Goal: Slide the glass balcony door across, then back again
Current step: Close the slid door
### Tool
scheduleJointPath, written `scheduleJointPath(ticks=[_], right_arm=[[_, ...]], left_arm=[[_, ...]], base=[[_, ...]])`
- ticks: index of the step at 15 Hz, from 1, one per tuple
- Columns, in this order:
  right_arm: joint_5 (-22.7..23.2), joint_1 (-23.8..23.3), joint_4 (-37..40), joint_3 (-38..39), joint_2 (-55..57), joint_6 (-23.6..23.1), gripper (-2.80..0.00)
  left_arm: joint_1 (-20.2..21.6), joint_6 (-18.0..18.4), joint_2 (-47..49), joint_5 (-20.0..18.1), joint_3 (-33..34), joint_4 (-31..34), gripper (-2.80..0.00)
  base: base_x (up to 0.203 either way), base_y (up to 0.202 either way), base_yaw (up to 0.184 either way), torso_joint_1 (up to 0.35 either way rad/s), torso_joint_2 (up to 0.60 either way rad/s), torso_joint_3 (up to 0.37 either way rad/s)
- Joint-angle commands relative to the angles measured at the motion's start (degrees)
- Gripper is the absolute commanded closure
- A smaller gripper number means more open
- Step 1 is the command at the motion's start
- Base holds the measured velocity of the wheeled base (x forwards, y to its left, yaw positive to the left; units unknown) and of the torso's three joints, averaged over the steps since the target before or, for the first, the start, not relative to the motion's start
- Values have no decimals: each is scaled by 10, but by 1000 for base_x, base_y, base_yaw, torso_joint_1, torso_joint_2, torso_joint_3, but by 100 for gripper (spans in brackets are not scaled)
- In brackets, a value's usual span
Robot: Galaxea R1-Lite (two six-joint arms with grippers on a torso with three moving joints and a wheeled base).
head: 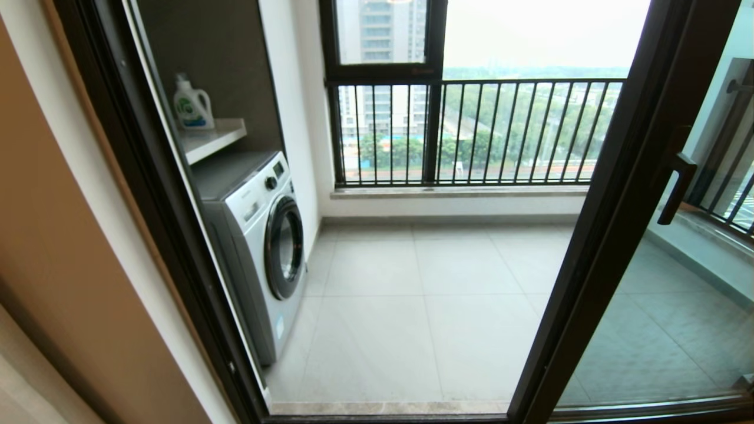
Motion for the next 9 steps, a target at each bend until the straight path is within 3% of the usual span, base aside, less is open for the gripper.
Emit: scheduleJointPath(ticks=[1, 4, 9], right_arm=[[14, 4, 0, -67, 77, -1, 0], [40, 34, 2, -117, 114, -2, 0], [44, 88, 3, -119, 116, -1, 0]], left_arm=[[0, -1, 1, 1, 0, 0, 0], [0, 0, 1, 0, 0, 0, 0], [-1, 0, 1, 1, 0, 0, 0]], base=[[0, 0, 0, 0, 0, 0], [0, 0, 0, 0, 0, 0], [0, 0, 0, 0, 0, 0]])
